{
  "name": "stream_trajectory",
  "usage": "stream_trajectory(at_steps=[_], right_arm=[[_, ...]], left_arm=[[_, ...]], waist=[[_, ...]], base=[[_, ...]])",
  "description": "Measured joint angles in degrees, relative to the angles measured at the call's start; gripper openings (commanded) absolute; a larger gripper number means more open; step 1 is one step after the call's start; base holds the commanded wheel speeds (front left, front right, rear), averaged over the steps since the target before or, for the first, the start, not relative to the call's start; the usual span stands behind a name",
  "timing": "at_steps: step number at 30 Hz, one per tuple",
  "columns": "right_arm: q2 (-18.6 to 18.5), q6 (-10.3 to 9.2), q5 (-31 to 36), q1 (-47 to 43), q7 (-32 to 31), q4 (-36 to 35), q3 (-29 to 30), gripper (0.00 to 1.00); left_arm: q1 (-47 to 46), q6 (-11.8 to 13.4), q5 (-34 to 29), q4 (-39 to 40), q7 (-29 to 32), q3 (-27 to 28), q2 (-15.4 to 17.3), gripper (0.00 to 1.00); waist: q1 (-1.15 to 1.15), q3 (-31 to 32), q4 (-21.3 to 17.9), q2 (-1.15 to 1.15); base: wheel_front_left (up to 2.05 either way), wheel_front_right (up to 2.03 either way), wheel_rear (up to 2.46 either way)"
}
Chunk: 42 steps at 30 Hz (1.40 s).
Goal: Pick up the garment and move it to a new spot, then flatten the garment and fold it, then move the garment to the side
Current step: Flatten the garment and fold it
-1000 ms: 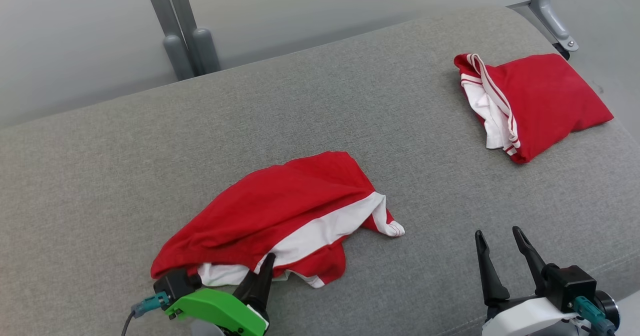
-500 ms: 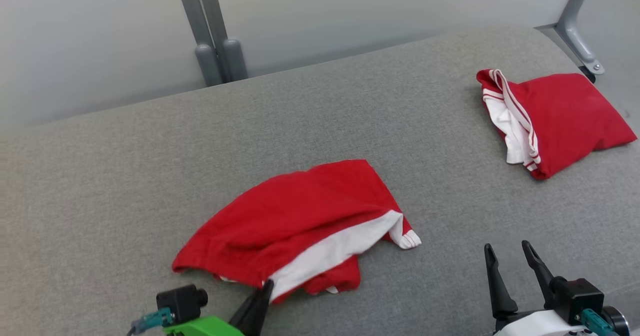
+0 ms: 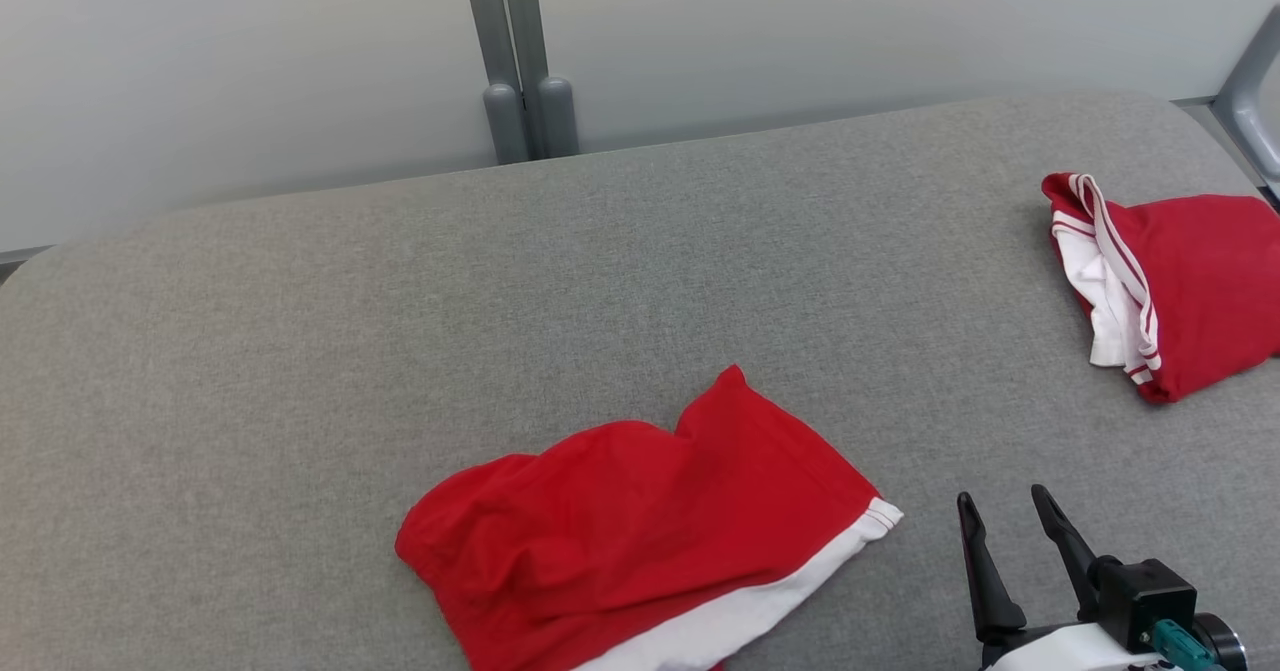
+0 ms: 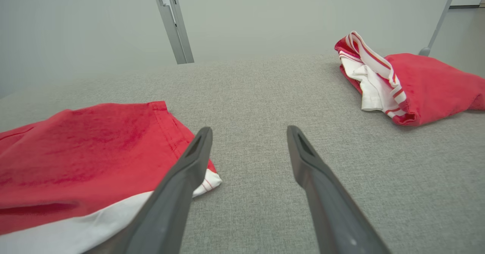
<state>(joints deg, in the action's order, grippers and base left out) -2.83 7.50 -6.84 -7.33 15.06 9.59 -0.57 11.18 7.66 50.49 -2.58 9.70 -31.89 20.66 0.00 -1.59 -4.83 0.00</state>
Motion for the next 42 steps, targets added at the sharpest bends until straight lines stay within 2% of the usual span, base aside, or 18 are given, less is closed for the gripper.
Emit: stream_trajectory(at_steps=[3,6,10,16,18,20,22,28,31,38,42], right_arm=[[0.0,0.00,0.0,0.1,0.0,0.0,0.0,1.00],[0.0,0.00,0.1,0.0,0.0,0.0,0.2,1.00],[0.0,-0.01,1.0,0.0,0.0,-0.9,1.3,1.00],[0.0,0.00,2.8,-0.1,0.0,-3.9,3.3,1.00],[0.0,0.00,3.2,-0.1,0.0,-4.8,4.3,1.00],[-0.1,0.00,3.9,-0.1,0.0,-5.7,5.4,1.00],[0.0,-0.01,4.7,-0.1,0.0,-6.1,6.1,1.00],[0.0,0.00,7.3,-0.1,0.0,-6.3,5.8,1.00],[0.0,0.00,7.6,-0.3,0.0,-5.8,5.7,1.00],[0.0,0.00,7.3,-0.6,0.0,-5.3,5.1,1.00],[0.0,-0.01,7.2,-0.6,0.0,-5.0,4.8,1.00]], left_arm=[[-0.4,0.0,0.0,-0.7,-1.6,0.3,-1.1,1.00],[-0.8,1.5,-1.0,-0.6,-4.3,2.0,-0.9,1.00],[-1.0,6.2,-4.8,0.6,-12.0,6.5,-0.1,1.00],[-1.8,8.4,-12.1,1.1,-22.1,8.4,0.9,1.00],[-2.3,8.3,-13.1,0.8,-23.9,9.3,-0.3,1.00],[-2.5,7.2,-16.4,-0.4,-24.5,10.2,-1.5,1.00],[-2.5,6.2,-20.8,0.3,-24.6,13.3,-3.2,1.00],[0.8,-1.8,-32.7,0.1,-24.7,22.6,-10.0,1.00],[1.6,-4.7,-36.8,-0.6,-24.7,26.1,-12.8,1.00],[1.7,-9.8,-41.3,-0.5,-24.7,31.7,-16.3,1.00],[1.6,-11.2,-42.6,-0.8,-24.7,33.5,-17.0,1.00]], waist=[[0.00,0.0,0.3,0.00],[0.00,0.1,0.3,0.00],[0.00,0.5,0.3,0.00],[0.00,1.2,0.5,0.00],[0.00,1.5,0.7,0.00],[0.00,2.0,0.9,0.00],[0.00,2.3,1.2,0.00],[0.00,3.4,1.7,0.00],[0.00,3.9,1.9,0.00],[0.00,4.2,2.0,0.00],[0.00,4.2,1.7,0.00]], base=[[0.00,0.00,0.00],[0.00,0.00,0.00],[0.00,0.00,0.00],[0.00,0.00,0.00],[0.00,0.00,0.00],[0.00,0.00,0.00],[0.00,0.00,0.00],[0.00,0.00,0.00],[0.00,0.00,0.00],[0.00,0.00,0.00],[0.00,0.00,0.00]])
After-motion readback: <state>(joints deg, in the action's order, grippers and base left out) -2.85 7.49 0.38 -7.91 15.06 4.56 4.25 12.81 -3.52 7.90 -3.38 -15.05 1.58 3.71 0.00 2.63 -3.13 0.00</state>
